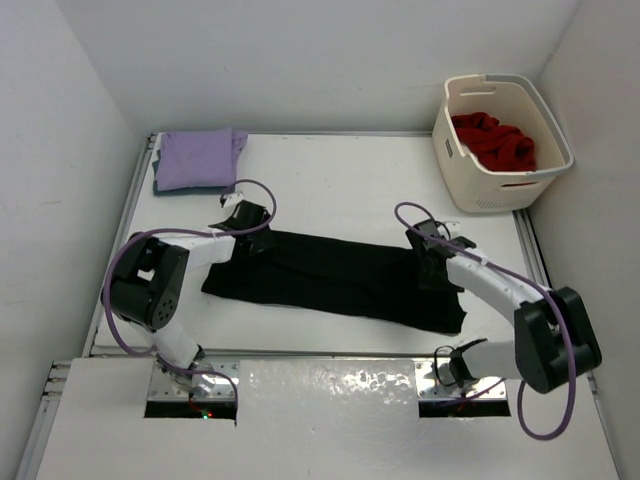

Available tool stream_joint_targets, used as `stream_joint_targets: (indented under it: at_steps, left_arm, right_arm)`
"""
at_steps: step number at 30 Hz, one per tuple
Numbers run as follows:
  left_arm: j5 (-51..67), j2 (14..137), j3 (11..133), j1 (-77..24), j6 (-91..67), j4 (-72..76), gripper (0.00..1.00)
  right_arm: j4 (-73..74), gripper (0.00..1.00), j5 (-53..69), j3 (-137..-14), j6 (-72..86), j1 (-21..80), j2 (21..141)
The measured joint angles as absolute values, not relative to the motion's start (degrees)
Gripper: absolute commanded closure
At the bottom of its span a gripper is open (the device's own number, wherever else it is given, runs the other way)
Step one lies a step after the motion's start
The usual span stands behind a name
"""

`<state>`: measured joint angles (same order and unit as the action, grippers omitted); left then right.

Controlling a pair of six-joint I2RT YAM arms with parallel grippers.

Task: Fold and stack the t-shirts
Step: Fold the other side of the tshirt into a rectangle

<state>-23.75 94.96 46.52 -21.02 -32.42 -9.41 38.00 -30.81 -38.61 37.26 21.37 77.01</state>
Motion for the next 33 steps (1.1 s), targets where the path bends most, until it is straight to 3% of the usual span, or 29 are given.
stream_joint_targets:
  at_steps: [6,17,20,21,25,33]
  left_arm:
    - [-24.32,94.96,46.06,-21.02,-32.42,-8.73,0.0]
    - [-24.86,95.02,46.06,-21.02,-32.42,-9.02,0.0]
    - [-25.02,95.04,46.06,-21.02,-32.42,-9.06,0.0]
    - [-25.06,95.04,46.06,-21.02,-32.42,-9.06,0.0]
    - [-25.26,95.11,46.06,-21.02,-32.45,-9.1,0.0]
    - [-25.85,95.26,46.06,-21.02,-32.67,-9.08,0.0]
  right_arm:
    - [45.43,0.47,-34.37,-35.62,41.98,19.92,69.76]
    - [51.09,0.41,-31.33,-37.8,42.59,19.66,63.55]
    - [46.61,0.24,-26.17,-40.47,37.78,19.62,60.29]
    - [44.69,0.01,-24.27,-40.97,36.07,19.62,59.37]
    - [34.0,0.01,-15.49,-41.12,31.05,19.64,60.16]
    - [19.94,0.01,-6.09,-36.95,30.83,19.38,73.87]
